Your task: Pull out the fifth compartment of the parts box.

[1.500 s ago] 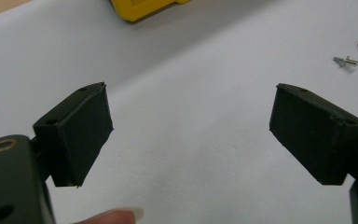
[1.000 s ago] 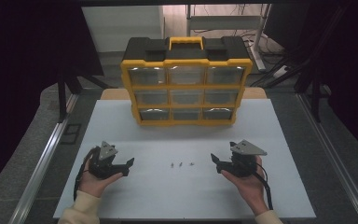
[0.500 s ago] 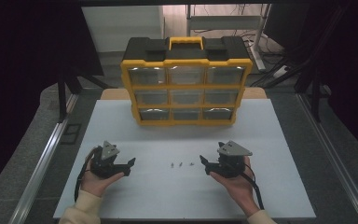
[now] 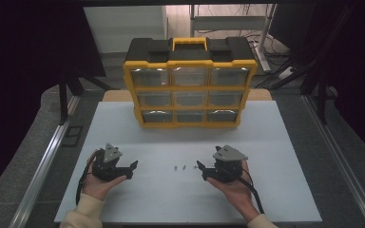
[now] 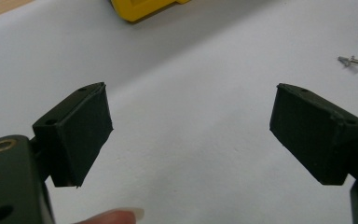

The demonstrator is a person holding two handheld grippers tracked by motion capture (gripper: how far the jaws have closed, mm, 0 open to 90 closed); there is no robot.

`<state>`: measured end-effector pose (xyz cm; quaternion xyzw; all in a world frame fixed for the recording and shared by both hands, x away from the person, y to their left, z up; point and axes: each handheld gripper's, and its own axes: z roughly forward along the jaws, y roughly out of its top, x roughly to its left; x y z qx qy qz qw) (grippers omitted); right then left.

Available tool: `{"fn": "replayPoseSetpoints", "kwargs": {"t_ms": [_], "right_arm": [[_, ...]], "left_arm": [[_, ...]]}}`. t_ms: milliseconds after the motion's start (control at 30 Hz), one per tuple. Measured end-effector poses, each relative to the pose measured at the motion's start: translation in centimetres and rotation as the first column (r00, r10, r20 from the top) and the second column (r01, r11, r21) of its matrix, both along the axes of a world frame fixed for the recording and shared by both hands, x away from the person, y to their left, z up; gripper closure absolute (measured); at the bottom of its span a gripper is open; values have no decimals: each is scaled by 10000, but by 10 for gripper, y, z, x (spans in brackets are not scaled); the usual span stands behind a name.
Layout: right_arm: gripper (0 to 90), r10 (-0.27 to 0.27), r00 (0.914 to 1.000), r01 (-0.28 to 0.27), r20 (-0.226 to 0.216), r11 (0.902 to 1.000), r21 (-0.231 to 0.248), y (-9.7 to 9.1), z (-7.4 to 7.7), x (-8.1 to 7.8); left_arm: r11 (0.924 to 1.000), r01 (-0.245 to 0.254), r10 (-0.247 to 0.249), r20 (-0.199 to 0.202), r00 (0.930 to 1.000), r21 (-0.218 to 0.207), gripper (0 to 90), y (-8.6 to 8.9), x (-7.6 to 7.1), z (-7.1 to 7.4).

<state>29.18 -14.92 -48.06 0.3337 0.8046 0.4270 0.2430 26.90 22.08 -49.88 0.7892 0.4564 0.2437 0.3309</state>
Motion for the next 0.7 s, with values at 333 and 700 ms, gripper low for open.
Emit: {"fn": "replayPoseSetpoints", "kwargs": {"t_ms": [333, 700], "right_arm": [[165, 320, 9993, -314, 196, 9989, -338, 13, -3, -5], [171, 484, 9984, -470, 294, 9978, -476, 20, -5, -7]], "left_arm": [[10000, -21, 21, 27, 10000, 33, 132, 0, -1, 0], [10000, -12, 12, -10, 10000, 39, 132, -1, -2, -1]]}}
